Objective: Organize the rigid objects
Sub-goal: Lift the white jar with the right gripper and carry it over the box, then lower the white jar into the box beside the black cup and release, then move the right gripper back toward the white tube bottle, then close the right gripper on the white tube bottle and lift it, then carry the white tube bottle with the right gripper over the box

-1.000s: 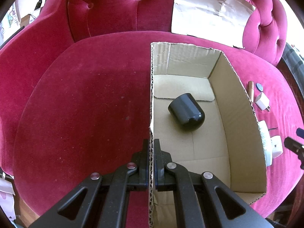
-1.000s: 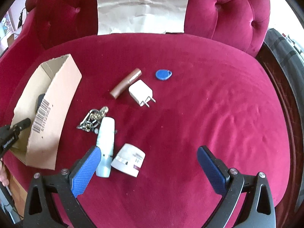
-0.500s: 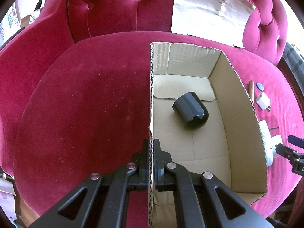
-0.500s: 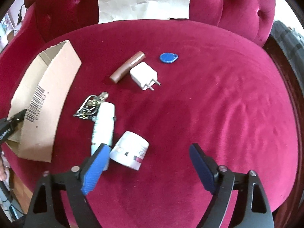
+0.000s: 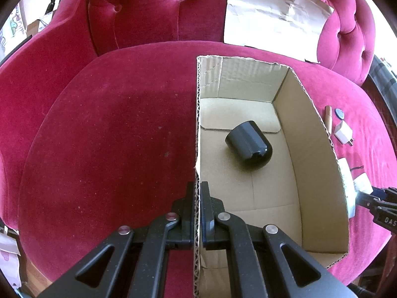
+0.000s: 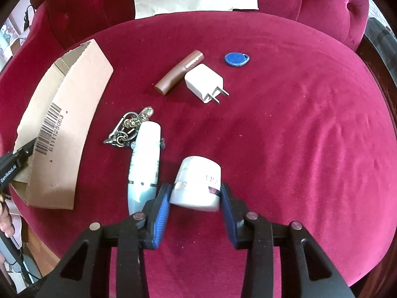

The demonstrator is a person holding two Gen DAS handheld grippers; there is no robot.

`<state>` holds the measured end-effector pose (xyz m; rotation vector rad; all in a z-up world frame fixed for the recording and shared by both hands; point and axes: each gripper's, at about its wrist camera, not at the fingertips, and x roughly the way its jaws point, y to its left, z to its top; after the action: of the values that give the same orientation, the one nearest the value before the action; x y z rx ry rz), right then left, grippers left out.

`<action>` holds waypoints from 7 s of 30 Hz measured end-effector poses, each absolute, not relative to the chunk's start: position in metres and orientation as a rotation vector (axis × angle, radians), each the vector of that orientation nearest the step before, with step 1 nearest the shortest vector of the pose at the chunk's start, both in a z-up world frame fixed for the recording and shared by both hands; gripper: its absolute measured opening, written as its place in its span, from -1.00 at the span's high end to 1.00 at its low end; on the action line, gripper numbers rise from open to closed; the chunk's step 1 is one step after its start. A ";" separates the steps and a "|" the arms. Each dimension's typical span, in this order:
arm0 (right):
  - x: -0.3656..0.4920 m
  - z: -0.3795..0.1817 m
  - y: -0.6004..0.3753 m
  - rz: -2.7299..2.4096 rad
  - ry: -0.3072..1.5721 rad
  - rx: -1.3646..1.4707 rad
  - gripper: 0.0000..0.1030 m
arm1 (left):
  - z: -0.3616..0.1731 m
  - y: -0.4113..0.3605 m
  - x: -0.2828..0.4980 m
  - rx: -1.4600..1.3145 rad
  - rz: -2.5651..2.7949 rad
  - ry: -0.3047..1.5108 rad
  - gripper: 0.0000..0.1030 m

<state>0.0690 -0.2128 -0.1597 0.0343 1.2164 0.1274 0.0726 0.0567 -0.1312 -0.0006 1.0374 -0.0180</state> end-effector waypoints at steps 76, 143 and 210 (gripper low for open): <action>0.128 -0.076 -0.060 0.454 0.952 -0.193 0.19 | -0.131 0.058 0.074 -0.007 -0.031 1.045 0.93; 0.077 -0.137 -0.184 0.065 1.074 -0.073 -0.99 | -0.131 0.056 0.074 0.004 -0.033 1.042 0.94; 0.093 -0.059 -0.137 0.182 0.891 -0.044 0.47 | -0.131 0.060 0.075 -0.012 -0.044 1.046 0.94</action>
<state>0.0931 -0.1365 -0.0587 -0.0440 0.8909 0.1824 0.0749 0.0598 -0.1310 -0.0116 1.0457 -0.0436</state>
